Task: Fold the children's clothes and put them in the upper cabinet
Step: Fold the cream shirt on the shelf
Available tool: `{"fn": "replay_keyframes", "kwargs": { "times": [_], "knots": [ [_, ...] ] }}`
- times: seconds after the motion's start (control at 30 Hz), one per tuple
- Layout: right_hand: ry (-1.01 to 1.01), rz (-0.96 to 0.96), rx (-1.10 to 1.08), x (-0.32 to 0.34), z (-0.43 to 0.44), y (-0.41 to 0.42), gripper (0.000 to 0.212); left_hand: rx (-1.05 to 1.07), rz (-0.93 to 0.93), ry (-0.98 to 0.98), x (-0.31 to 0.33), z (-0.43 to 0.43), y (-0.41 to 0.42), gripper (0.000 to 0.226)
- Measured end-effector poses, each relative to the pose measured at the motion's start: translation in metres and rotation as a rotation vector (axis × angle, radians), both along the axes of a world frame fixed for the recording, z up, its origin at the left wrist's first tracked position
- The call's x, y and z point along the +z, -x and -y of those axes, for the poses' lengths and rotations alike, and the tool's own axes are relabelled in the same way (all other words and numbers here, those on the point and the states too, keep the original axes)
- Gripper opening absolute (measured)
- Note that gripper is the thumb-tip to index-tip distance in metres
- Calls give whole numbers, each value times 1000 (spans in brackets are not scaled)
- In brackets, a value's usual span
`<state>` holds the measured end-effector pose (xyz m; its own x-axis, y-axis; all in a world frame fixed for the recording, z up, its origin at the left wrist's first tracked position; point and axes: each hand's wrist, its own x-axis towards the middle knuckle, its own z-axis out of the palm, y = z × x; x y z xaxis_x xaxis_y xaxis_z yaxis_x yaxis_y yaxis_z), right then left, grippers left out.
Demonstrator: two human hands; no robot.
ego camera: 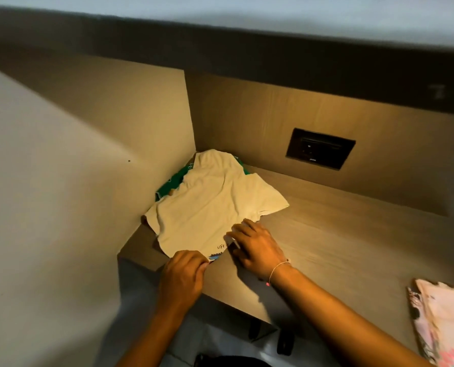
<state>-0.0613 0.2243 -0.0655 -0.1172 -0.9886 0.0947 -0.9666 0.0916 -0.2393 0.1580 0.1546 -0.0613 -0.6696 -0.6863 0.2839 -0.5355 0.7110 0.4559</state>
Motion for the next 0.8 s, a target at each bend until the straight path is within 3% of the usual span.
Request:
{"fn": "replay_keyframes", "kwargs": {
  "times": [0.23,0.4,0.53,0.63,0.8],
  "knots": [
    [173,-55,-228,12,43,17,30,149,-285,78,52,19,0,28],
    [378,297,-489,47,20,57,30,212,-377,112,93,49,-7,18],
    [651,429,-320,126,-19,77,39,153,-568,147,141,67,-11,9],
    [679,305,-311,171,-44,100,43,14,-510,85,169,95,12,4],
    [501,230,-560,203,-54,138,33,-71,-236,12,182,126,112,10]
  ]
}}
